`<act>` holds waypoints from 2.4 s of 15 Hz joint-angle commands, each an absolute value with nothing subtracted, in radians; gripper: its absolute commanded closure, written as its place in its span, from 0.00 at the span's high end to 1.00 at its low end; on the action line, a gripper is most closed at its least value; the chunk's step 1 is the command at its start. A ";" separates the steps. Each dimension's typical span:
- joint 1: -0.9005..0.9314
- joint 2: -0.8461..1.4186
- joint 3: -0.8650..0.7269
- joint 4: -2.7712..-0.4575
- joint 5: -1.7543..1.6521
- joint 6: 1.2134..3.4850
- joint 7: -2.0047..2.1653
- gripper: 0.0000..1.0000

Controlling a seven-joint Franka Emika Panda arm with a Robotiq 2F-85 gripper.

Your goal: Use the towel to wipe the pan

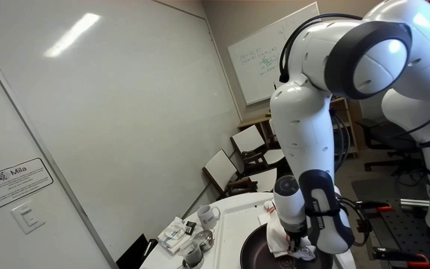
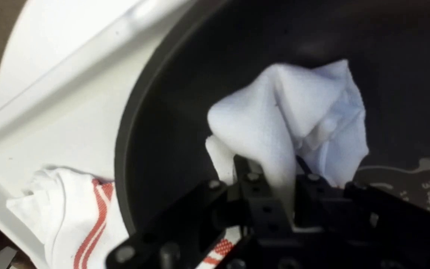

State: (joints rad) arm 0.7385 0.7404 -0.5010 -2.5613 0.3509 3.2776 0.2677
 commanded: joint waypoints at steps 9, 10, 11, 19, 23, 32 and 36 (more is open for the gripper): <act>0.391 0.671 -0.245 -2.425 0.165 3.241 0.129 0.10; 0.401 0.665 -0.239 -2.435 0.157 3.247 0.121 0.10; 0.427 0.661 -0.244 -2.449 0.157 3.254 0.119 0.10; 0.560 0.599 -0.258 -2.606 0.178 3.301 0.116 0.10; 0.560 0.534 -0.272 -2.691 0.192 3.291 0.108 0.10; 0.413 0.432 -0.242 -2.733 0.174 3.288 0.097 0.10; 0.393 0.362 -0.279 -2.728 0.179 3.267 0.090 0.10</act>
State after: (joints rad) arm 0.4119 0.4542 -0.2590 -2.6982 0.1798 3.2918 0.1140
